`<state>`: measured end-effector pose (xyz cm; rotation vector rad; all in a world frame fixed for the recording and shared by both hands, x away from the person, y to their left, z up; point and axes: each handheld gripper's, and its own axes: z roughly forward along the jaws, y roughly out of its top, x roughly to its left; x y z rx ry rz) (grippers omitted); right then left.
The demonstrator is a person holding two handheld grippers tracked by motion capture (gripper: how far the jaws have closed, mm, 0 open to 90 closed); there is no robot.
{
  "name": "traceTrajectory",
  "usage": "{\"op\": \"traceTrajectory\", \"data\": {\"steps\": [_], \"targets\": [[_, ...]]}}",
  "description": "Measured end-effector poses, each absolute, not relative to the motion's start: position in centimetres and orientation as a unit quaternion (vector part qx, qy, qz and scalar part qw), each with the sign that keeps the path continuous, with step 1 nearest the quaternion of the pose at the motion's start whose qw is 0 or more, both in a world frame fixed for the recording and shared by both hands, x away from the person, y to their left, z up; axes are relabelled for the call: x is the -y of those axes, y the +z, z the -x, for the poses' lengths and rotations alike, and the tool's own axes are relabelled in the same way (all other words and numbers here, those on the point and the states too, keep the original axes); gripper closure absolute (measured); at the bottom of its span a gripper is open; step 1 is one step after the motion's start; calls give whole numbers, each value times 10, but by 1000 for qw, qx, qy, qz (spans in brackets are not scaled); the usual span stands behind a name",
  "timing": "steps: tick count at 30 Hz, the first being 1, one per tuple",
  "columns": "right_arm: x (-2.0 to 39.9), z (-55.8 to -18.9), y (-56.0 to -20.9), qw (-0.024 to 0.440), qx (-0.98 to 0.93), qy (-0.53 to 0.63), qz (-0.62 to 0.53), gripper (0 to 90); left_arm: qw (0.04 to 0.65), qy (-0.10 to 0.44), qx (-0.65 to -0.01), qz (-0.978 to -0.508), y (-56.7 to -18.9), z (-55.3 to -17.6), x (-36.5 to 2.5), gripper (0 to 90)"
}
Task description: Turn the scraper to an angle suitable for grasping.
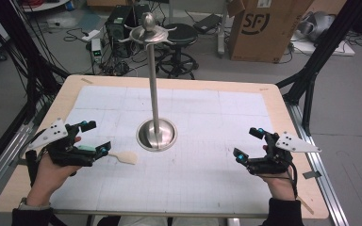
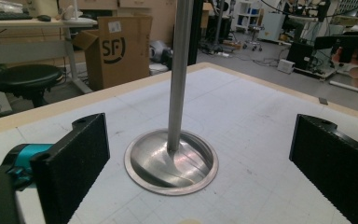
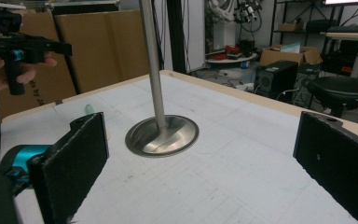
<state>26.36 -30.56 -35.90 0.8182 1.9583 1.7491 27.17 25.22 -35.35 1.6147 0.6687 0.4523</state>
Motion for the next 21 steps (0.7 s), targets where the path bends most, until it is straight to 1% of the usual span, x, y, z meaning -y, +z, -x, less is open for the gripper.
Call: {"op": "traceTrajectory", "data": {"steps": [5,7,10,13,14,15,16,17,18,19,20,21], "targets": [[306,-264,-361,192,-699,624,-293,20,640,185,-297,-684,-355,-273,-253,53],[307,-263,-361,190,-698,624,-295,20,639,171,-308,-684,-358,-275,-254,53],[308,-264,-362,192,-696,625,-297,20,631,164,-310,-692,-360,-277,-254,53],[309,-263,-362,190,-695,625,-299,20,625,188,-297,-697,-363,-277,-252,53],[310,-263,-362,190,-695,625,-300,20,624,188,-294,-700,-363,-277,-251,54],[310,-263,-362,191,-695,625,-301,20,623,197,-286,-701,-364,-276,-251,88],[310,-263,-362,190,-695,625,-301,20,615,215,-269,-709,-364,-271,-252,230],[311,-263,-362,191,-694,626,-300,20,615,215,-269,-709,-364,-271,-252,388],[311,-263,-362,190,-693,626,-301,20,612,224,-270,-708,-364,-270,-253,435],[311,-263,-362,191,-693,627,-301,20,612,223,-276,-707,-366,-270,-254,488],[311,-263,-363,190,-693,627,-301,20,607,220,-283,-710,-367,-270,-254,559],[311,-263,-363,190,-693,627,-301,20,600,230,-289,-710,-368,-269,-255,602]]}}
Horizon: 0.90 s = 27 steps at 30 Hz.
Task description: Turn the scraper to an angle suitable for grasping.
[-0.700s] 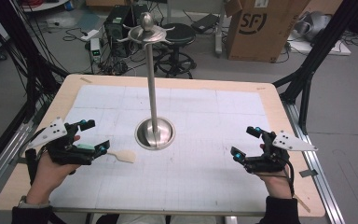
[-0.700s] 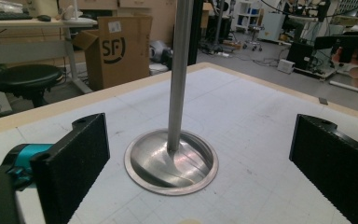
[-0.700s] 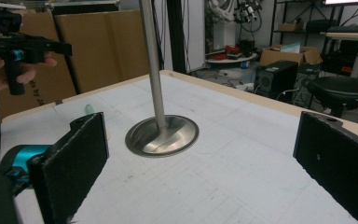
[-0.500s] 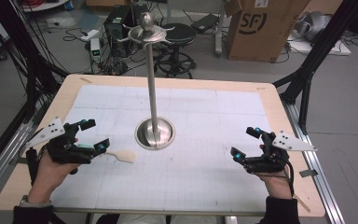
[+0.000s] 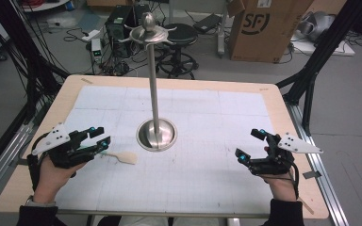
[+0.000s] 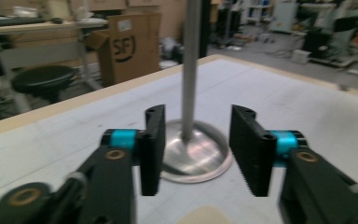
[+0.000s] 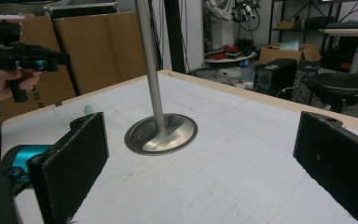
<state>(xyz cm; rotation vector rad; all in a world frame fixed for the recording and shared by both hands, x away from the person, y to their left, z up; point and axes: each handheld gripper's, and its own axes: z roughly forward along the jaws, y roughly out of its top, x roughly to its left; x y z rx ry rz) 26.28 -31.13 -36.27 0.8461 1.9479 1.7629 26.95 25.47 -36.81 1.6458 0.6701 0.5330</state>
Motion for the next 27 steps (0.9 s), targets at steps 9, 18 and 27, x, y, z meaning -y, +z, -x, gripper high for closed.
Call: {"op": "traceTrajectory", "data": {"steps": [9,18,27], "targets": [[313,-264,-363,188,-692,628,-301,20,590,211,-344,-699,-384,-275,-269,880],[309,-267,-362,183,-694,630,-296,20,530,193,-385,-731,-410,-285,-283,898],[304,-270,-365,178,-699,626,-295,20,462,134,-446,-755,-432,-295,-291,898]]}}
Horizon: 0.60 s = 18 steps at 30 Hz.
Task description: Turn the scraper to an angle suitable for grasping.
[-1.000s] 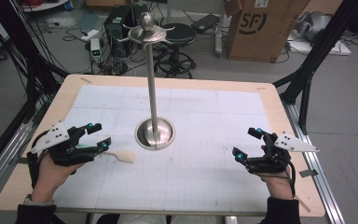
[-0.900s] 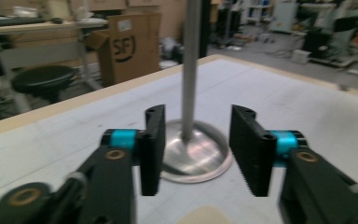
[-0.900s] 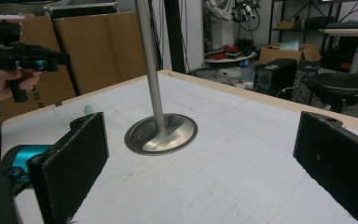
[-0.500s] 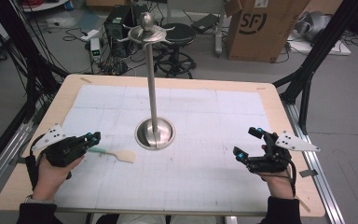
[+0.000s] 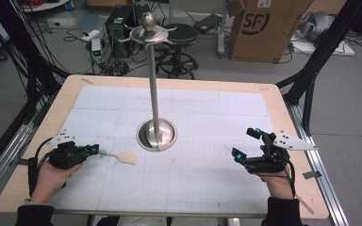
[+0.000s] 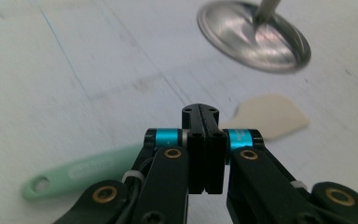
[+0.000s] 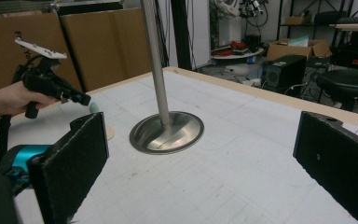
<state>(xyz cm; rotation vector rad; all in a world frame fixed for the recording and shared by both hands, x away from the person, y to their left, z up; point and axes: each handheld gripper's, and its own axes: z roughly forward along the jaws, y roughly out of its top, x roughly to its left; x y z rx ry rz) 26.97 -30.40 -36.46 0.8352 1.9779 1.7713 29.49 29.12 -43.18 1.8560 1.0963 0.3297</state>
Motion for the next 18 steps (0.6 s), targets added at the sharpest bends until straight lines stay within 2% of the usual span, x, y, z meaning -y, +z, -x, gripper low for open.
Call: {"op": "traceTrajectory", "data": {"steps": [4,7,9,18], "targets": [[303,-269,-364,177,-700,626,-293,20,442,116,-448,-768,-438,-297,-292,898],[301,-270,-364,179,-702,626,-289,21,433,124,-447,-773,-440,-298,-290,898],[301,-270,-365,177,-703,624,-291,20,396,140,-459,-782,-445,-300,-288,898],[299,-271,-370,173,-708,619,-294,20,397,155,-466,-775,-447,-307,-291,897]]}}
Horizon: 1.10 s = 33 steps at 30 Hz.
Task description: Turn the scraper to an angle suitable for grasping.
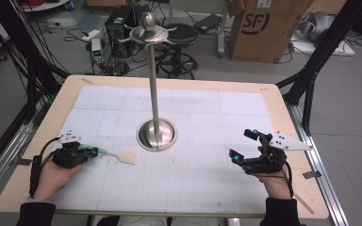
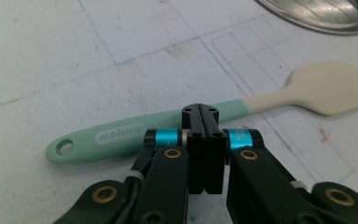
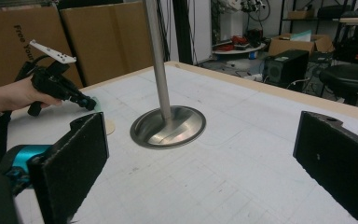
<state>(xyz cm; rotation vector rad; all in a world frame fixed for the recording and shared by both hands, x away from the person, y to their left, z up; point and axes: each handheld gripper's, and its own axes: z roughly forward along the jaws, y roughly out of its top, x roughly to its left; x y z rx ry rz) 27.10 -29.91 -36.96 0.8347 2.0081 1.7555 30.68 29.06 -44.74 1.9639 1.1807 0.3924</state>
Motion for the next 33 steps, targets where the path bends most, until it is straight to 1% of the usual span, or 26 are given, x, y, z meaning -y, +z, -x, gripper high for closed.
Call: {"op": "traceTrajectory", "data": {"steps": [4,7,9,13,16,17,18,19,24,30,33], "targets": [[298,-270,-370,166,-711,618,-290,20,405,163,-466,-769,-450,-318,-286,897],[295,-270,-370,167,-713,617,-287,20,406,180,-462,-768,-451,-328,-278,897],[295,-270,-370,168,-713,616,-288,21,410,178,-463,-765,-452,-333,-276,897],[297,-271,-370,169,-712,617,-290,21,410,182,-457,-768,-451,-330,-274,898],[298,-270,-370,169,-710,618,-291,21,437,181,-442,-762,-445,-327,-266,898],[299,-270,-370,169,-710,619,-291,21,443,180,-439,-761,-443,-327,-262,897],[300,-270,-370,170,-709,619,-292,21,451,164,-433,-763,-442,-328,-253,897],[300,-270,-370,170,-709,619,-292,21,451,164,-433,-763,-442,-328,-253,897],[302,-268,-370,170,-707,622,-292,20,447,156,-423,-772,-441,-333,-229,897],[302,-266,-369,168,-708,626,-280,21,437,134,-425,-781,-452,-344,-227,897],[302,-265,-369,168,-708,625,-282,21,428,132,-409,-795,-453,-342,-224,899]]}}
